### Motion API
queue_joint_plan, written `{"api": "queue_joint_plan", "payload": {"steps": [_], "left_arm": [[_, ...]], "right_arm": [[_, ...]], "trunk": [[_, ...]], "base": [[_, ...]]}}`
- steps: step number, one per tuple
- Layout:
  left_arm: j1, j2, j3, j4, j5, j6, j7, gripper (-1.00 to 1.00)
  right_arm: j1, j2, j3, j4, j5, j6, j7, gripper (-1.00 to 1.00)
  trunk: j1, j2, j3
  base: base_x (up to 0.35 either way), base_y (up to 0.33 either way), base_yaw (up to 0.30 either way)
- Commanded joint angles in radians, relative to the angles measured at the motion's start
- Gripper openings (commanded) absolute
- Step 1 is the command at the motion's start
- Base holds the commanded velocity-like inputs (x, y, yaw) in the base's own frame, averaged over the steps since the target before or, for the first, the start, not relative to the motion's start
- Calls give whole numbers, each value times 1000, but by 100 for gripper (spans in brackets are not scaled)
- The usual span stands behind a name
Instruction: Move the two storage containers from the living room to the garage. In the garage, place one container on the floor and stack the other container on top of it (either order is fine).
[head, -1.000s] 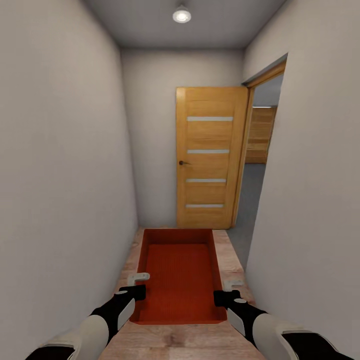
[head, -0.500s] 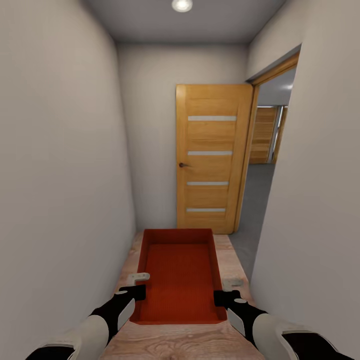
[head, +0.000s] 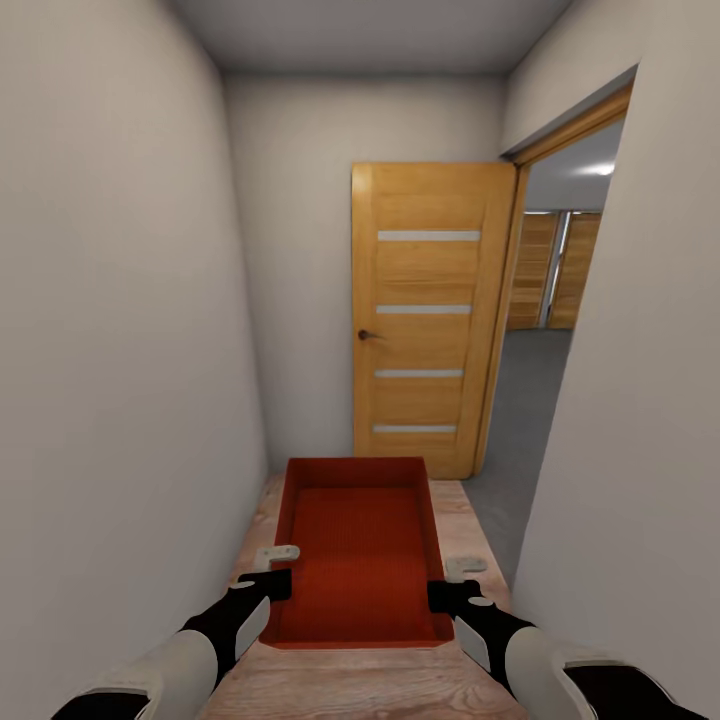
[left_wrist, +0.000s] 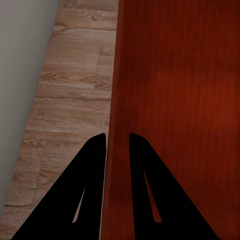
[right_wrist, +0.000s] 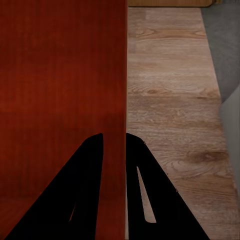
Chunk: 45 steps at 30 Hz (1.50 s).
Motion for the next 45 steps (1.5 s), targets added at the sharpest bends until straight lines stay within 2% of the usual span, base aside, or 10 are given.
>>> {"api": "queue_joint_plan", "payload": {"steps": [1,45], "left_arm": [[-1,32,47,-1,-3,7,15,-100],[0,32,46,-1,-4,5,15,-100]], "right_arm": [[-1,-7,-9,0,-2,-6,-6,-100],[-1,-7,-9,0,-2,-6,-7,-100]], "trunk": [[1,-1,0],[1,-1,0]], "base": [[325,0,0],[325,0,0]]}}
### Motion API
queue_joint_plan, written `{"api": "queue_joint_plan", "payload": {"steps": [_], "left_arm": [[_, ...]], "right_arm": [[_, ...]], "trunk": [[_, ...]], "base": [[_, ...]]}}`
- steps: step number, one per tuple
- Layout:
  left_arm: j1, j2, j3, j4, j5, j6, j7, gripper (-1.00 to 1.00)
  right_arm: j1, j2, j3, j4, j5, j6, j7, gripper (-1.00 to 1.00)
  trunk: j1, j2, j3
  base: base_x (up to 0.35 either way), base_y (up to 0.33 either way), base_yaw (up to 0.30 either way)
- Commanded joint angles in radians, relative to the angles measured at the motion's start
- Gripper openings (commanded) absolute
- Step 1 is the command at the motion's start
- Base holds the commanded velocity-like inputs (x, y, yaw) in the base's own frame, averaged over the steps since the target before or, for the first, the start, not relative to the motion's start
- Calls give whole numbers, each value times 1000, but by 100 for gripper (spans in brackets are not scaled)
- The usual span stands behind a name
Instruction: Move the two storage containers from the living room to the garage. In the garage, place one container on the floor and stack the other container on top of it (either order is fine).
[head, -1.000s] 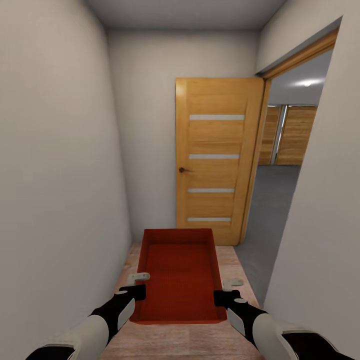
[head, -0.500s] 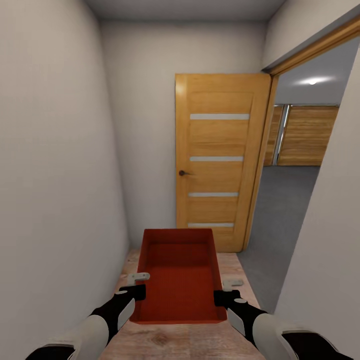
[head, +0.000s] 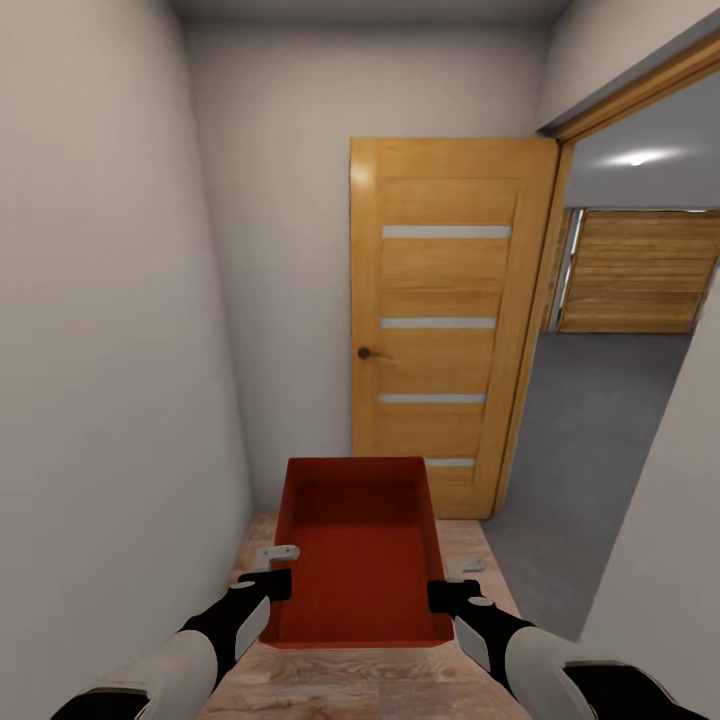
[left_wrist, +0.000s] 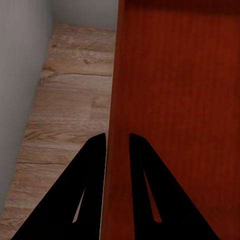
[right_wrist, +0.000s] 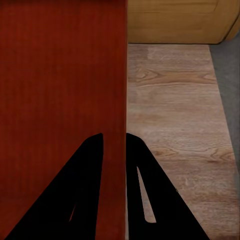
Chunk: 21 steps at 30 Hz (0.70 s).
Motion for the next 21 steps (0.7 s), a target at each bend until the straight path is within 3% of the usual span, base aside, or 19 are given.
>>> {"api": "queue_joint_plan", "payload": {"steps": [1,10,21], "left_arm": [[-1,31,45,-2,-4,6,16,-100],[-2,30,45,-8,-5,2,19,-100],[-2,29,44,-9,-6,1,20,-100]], "right_arm": [[-1,-8,-9,0,-3,-6,-6,-100],[-1,-8,-10,0,-3,-4,-7,-100],[-1,-7,-9,0,-3,-2,-6,-100]], "trunk": [[1,-1,0],[1,-1,0],[1,-1,0]], "base": [[324,0,0],[251,0,-32],[17,0,-259]]}}
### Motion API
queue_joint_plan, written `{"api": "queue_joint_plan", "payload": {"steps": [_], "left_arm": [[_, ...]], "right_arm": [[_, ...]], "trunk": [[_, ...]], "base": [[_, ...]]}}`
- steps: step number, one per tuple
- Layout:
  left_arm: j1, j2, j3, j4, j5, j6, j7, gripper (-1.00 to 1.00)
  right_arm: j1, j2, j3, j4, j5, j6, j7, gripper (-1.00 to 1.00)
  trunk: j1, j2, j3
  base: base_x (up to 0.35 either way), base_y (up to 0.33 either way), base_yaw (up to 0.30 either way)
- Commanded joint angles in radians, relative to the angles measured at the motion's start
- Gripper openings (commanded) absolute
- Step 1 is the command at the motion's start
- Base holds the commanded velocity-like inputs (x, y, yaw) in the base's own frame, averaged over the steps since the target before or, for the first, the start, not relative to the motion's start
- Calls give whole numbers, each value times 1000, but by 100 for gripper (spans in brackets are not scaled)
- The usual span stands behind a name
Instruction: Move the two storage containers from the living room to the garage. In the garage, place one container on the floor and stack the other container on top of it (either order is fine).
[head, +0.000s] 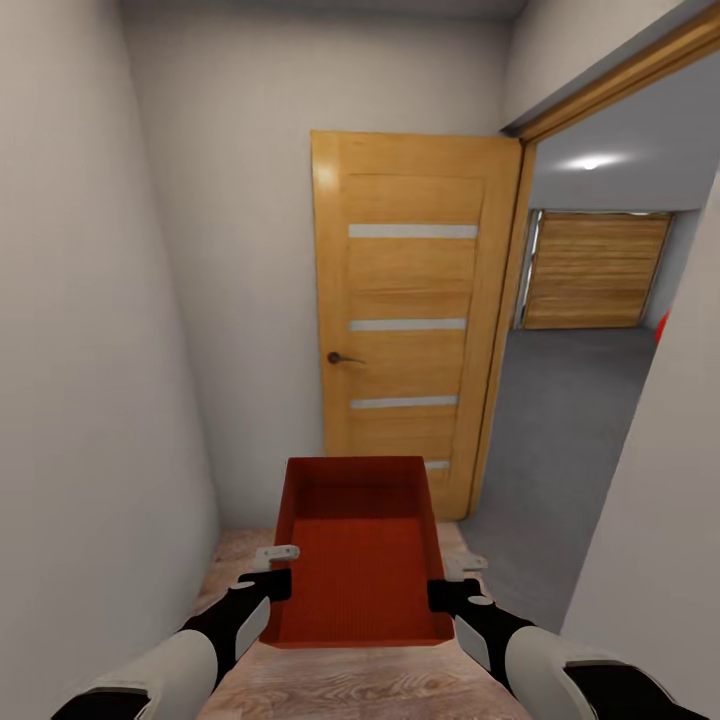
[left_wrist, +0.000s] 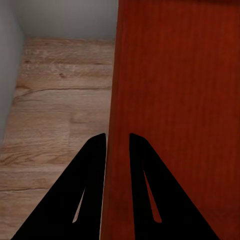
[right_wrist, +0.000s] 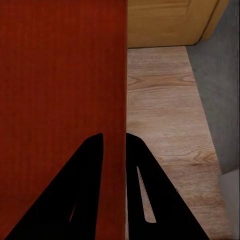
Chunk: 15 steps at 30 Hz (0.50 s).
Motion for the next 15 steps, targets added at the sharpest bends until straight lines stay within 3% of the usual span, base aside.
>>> {"api": "queue_joint_plan", "payload": {"steps": [1,15], "left_arm": [[0,30,46,-13,-11,7,19,-100],[0,29,47,-13,-11,7,19,-100]], "right_arm": [[0,-6,-7,4,-9,-5,-7,-100],[0,-6,-7,4,-9,-5,-6,-100]], "trunk": [[0,-1,0],[0,-1,0]], "base": [[1,0,-284],[0,0,-285]]}}
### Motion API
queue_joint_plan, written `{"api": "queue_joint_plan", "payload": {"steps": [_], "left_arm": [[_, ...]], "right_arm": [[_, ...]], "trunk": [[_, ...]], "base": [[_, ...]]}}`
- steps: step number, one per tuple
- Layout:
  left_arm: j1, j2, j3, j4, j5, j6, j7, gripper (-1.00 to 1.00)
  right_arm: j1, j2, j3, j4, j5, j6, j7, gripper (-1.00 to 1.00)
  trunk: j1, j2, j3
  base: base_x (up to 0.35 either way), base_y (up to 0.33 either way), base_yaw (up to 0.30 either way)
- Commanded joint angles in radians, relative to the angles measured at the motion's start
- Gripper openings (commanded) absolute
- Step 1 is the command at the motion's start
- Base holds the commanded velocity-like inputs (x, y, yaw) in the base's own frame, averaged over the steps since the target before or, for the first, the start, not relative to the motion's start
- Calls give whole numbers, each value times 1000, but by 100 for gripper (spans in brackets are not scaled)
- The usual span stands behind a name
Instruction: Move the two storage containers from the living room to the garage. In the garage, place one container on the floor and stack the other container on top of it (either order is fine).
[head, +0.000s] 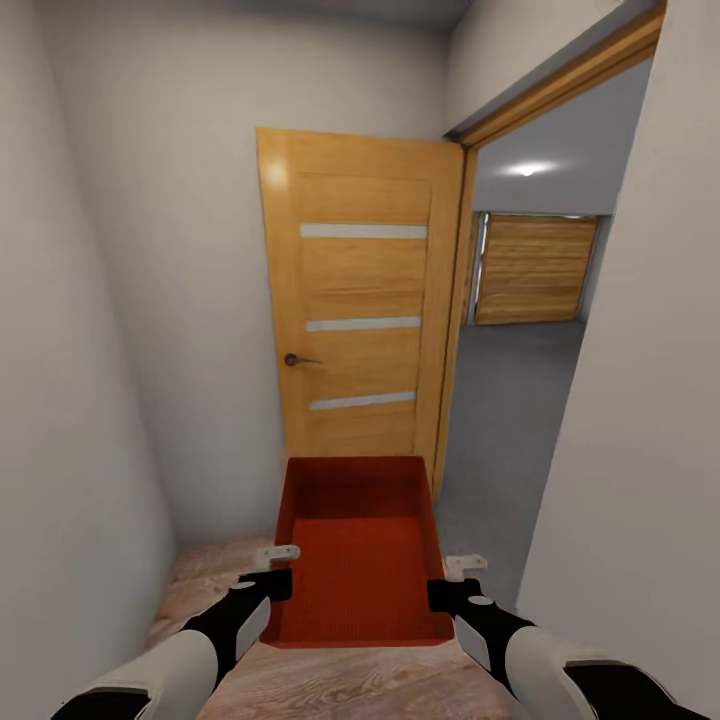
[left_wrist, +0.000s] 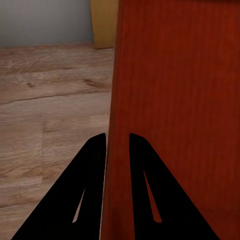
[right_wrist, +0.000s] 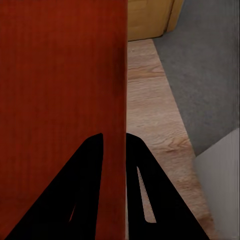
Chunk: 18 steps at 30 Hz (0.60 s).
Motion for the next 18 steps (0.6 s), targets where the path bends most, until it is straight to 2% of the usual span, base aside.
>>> {"api": "queue_joint_plan", "payload": {"steps": [1,5,18], "left_arm": [[0,30,47,-14,-11,7,19,-100],[1,30,47,-12,-11,8,19,-100],[0,30,47,-12,-11,10,17,-100]], "right_arm": [[0,-6,-7,4,-9,-5,-7,-100],[0,-6,-7,4,-9,-5,-7,-100],[0,-6,-7,4,-9,-5,-6,-100]], "trunk": [[0,-1,0],[0,-1,0],[0,-1,0]], "base": [[18,0,-286],[162,110,-286],[246,188,-285]]}}
